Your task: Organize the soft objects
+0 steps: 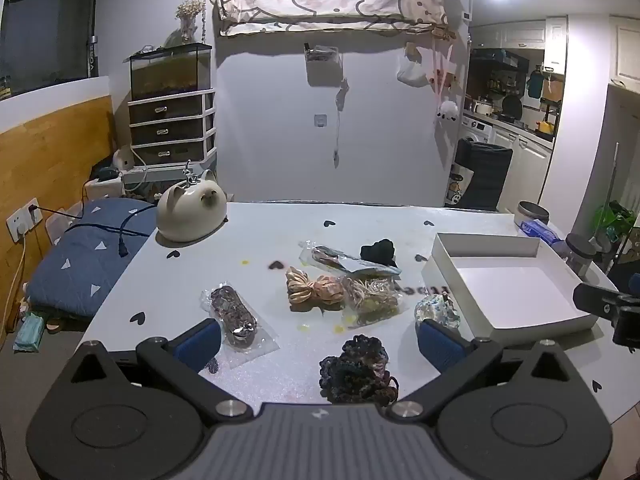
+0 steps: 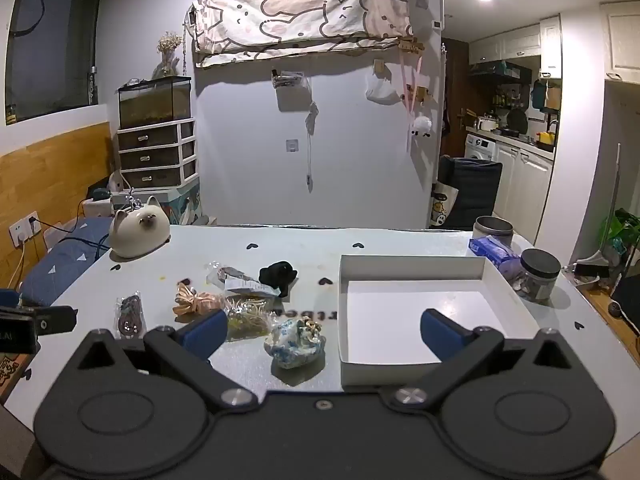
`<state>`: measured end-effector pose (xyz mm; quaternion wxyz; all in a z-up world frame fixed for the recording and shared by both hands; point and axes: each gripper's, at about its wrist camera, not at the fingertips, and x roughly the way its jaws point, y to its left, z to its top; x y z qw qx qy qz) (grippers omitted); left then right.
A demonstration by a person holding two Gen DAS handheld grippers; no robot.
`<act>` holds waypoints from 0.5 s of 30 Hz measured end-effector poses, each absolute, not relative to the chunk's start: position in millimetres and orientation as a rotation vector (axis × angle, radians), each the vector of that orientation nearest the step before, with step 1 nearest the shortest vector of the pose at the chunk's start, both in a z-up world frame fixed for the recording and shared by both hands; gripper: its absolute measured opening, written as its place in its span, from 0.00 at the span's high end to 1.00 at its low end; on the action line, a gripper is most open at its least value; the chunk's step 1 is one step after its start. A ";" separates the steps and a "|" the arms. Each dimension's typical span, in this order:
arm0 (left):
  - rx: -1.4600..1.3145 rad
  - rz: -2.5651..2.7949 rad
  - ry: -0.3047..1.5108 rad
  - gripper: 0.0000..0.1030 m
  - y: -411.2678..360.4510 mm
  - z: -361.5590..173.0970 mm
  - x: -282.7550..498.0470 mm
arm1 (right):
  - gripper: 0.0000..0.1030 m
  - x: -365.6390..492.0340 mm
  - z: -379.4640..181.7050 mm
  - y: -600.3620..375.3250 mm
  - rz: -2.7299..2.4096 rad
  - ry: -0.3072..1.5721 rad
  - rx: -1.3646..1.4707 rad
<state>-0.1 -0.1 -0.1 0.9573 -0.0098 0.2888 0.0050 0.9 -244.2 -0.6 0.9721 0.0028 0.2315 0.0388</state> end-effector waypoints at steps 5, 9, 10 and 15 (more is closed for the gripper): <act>-0.018 0.014 0.586 0.00 -0.6 0.1 0.1 | 0.00 1.1 -0.7 -243.8 0.079 0.470 0.005; -0.020 0.009 0.586 0.00 -0.1 -0.1 -0.1 | 0.00 1.2 -0.7 -243.6 0.077 0.470 0.003; -0.020 0.010 0.586 0.00 -0.1 -0.1 -0.1 | 0.00 1.1 -0.8 -243.7 0.076 0.470 0.003; -0.020 0.008 0.586 0.00 -0.1 0.0 -0.1 | 0.00 0.6 -1.2 -244.2 0.071 0.470 0.005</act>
